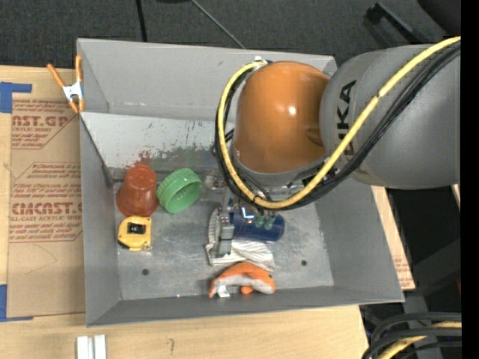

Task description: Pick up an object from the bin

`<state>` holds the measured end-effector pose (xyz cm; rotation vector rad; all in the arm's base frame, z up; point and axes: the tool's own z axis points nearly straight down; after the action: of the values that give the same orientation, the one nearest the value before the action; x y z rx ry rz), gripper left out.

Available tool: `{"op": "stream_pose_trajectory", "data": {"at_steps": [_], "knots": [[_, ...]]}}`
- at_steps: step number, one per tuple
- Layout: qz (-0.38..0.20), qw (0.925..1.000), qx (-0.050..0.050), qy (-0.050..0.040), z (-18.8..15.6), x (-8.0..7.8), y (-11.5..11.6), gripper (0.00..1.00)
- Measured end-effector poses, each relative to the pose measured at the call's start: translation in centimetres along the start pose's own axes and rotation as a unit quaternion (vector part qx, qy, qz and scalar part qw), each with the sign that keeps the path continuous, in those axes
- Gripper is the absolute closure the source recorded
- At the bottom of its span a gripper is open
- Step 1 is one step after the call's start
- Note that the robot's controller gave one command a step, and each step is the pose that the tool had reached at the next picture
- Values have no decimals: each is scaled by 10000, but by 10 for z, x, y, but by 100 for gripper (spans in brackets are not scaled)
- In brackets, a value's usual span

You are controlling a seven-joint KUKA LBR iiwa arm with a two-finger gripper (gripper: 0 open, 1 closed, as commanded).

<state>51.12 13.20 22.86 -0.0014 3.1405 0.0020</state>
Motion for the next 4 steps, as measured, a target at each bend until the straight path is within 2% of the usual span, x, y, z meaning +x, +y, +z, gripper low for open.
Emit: {"op": "stream_pose_trajectory", "data": {"at_steps": [1, 2, 3, 4], "knots": [[-354, 9994, -5, -32, 71, -17, 46, 0], [-248, 9997, -2, 6, 82, -26, -15, 0], [-797, 9968, 5, -5, 86, -38, 35, 0], [-727, 9974, -7, -4, 118, -50, -14, 0]]}}
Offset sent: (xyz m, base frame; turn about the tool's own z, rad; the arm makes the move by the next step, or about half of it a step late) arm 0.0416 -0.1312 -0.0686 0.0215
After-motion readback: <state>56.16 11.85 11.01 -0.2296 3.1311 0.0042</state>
